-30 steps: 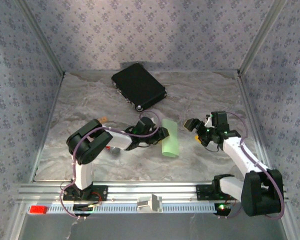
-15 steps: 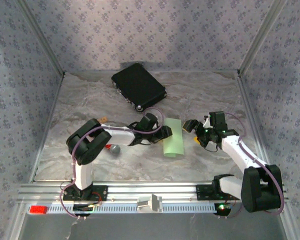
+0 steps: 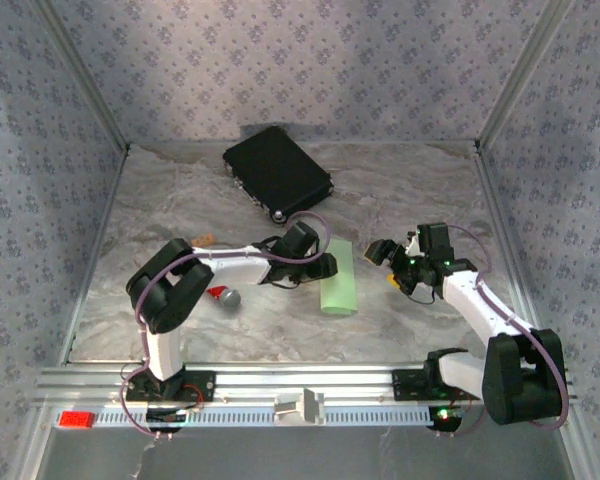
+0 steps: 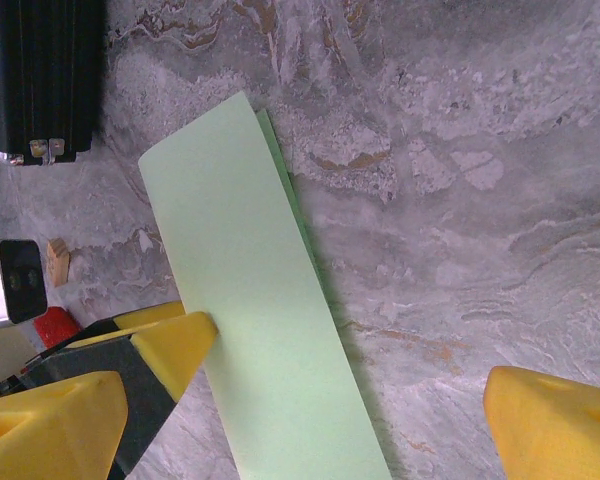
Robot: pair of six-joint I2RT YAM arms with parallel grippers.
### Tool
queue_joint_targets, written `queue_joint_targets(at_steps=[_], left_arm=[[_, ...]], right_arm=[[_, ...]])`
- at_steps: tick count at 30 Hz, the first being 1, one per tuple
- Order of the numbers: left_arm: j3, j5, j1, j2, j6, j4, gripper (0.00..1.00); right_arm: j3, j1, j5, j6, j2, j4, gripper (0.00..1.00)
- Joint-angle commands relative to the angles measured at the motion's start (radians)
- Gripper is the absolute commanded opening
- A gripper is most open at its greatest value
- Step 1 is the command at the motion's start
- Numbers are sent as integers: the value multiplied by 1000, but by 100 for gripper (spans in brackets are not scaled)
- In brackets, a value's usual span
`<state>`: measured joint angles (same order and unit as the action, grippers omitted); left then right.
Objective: Fold a paper plane with a square sheet of paper (pick it up from the middle)
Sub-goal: First fold the square sheet of paper in half at the center of the table, then hold the square sheet of paper at the center of the table.
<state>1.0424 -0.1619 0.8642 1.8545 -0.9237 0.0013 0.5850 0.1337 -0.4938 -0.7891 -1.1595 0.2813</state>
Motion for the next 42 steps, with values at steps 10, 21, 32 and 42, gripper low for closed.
queue_joint_targets(at_steps=[10, 21, 32, 42], left_arm=[[55, 61, -6, 26, 80, -172, 60], [139, 51, -4, 88, 181, -293, 59], [176, 83, -5, 128, 165, -349, 59], [185, 93, -4, 149, 156, -366, 58]], right_arm=[[-1, 9, 20, 17, -11, 33, 94], [-5, 10, 23, 17, -11, 32, 94], [-8, 10, 21, 15, -5, 35, 94], [-8, 9, 20, 17, -5, 35, 94]])
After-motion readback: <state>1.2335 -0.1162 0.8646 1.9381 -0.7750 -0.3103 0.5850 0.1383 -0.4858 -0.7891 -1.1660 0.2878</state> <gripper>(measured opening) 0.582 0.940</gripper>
